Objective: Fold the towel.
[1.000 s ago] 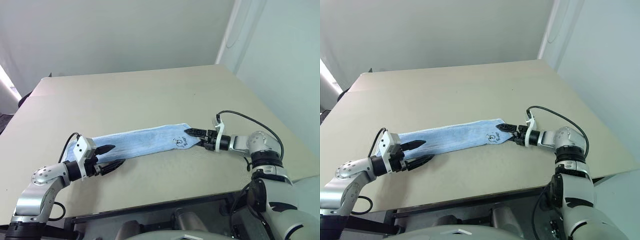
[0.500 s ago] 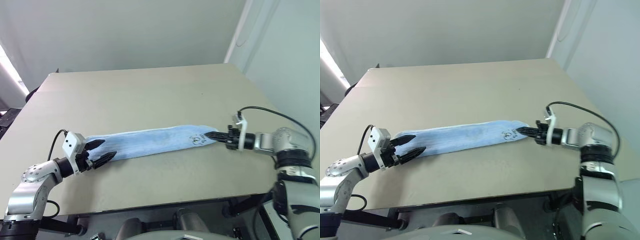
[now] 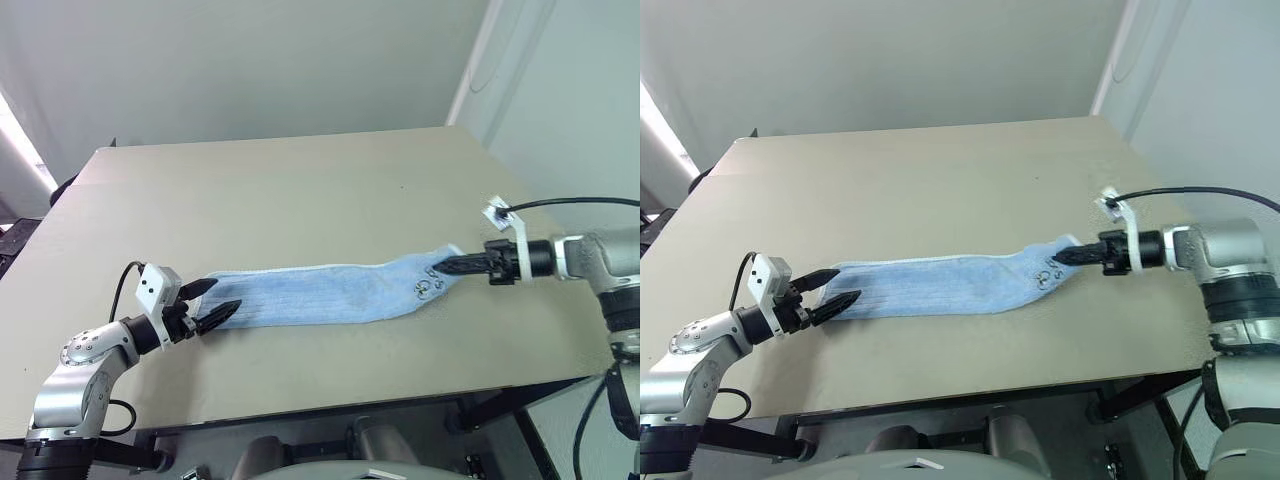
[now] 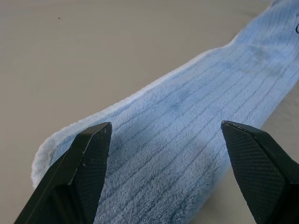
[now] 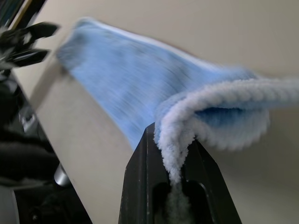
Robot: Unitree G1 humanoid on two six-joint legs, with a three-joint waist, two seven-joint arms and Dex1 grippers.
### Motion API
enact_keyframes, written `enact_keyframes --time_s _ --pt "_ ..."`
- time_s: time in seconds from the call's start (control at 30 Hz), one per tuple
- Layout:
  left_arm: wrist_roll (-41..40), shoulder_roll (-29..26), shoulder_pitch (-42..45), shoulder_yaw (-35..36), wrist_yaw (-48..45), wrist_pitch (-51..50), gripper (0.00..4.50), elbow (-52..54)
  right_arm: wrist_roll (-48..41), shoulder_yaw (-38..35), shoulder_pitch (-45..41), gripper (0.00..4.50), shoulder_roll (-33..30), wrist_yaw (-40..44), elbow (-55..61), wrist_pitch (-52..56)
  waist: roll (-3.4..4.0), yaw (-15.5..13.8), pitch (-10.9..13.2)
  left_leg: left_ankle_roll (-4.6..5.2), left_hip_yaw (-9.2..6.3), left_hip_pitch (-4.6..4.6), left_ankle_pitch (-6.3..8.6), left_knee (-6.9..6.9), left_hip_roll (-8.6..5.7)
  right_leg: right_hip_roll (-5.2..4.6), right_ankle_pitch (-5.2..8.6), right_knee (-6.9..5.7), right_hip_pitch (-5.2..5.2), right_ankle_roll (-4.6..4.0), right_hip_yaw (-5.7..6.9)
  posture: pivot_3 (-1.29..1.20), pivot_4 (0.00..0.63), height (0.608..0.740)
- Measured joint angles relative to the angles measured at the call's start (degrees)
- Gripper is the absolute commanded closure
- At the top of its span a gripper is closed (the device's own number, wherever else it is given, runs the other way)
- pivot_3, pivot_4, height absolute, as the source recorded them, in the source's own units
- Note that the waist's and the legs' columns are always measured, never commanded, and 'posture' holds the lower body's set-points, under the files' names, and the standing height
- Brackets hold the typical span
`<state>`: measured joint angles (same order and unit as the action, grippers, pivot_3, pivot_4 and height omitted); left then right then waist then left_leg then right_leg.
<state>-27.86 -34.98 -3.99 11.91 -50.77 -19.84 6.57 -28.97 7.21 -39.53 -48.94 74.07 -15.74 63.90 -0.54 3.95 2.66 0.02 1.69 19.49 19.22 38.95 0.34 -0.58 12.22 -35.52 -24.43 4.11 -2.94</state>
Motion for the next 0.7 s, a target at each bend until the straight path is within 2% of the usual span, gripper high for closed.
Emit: enact_keyframes --time_s 0.27,0.43,0.67,0.7 --pt "0.09 0.33 -0.07 0.26 1.39 0.08 0.56 0.09 -1.23 6.14 -0.05 4.45 13.21 -6.99 13.34 2.27 -0.02 -0.10 -0.01 0.00 0.01 0.14 0.01 0.00 -0.02 -0.13 -0.09 0.10 -0.04 -0.08 0.00 0.00 0.000 0.740" --pt "0.09 0.33 -0.94 0.41 2.38 0.02 0.56 0.60 -0.49 8.31 -1.74 4.45 20.40 -11.62 10.48 2.27 -0.03 -0.10 -0.01 0.00 0.01 0.13 0.01 0.01 -0.03 -0.22 -0.15 0.07 -0.05 -0.20 0.01 0.00 0.000 0.740" --pt "0.14 0.31 -3.14 0.64 3.10 0.06 0.56 1.98 2.91 12.39 -1.80 4.45 25.32 -16.11 9.25 -0.82 -0.02 -0.05 -0.01 -0.01 -0.02 0.18 0.01 -0.02 -0.02 -0.26 -0.17 0.07 -0.11 -0.23 0.04 0.00 0.000 0.740" --pt "0.14 0.31 -3.23 0.64 3.26 0.06 0.56 2.24 3.22 12.72 -1.78 4.24 25.74 -16.60 9.21 -1.25 -0.02 -0.07 -0.01 -0.01 -0.02 0.19 0.01 -0.02 -0.03 -0.27 -0.17 0.07 -0.11 -0.23 0.04 0.00 0.000 0.740"
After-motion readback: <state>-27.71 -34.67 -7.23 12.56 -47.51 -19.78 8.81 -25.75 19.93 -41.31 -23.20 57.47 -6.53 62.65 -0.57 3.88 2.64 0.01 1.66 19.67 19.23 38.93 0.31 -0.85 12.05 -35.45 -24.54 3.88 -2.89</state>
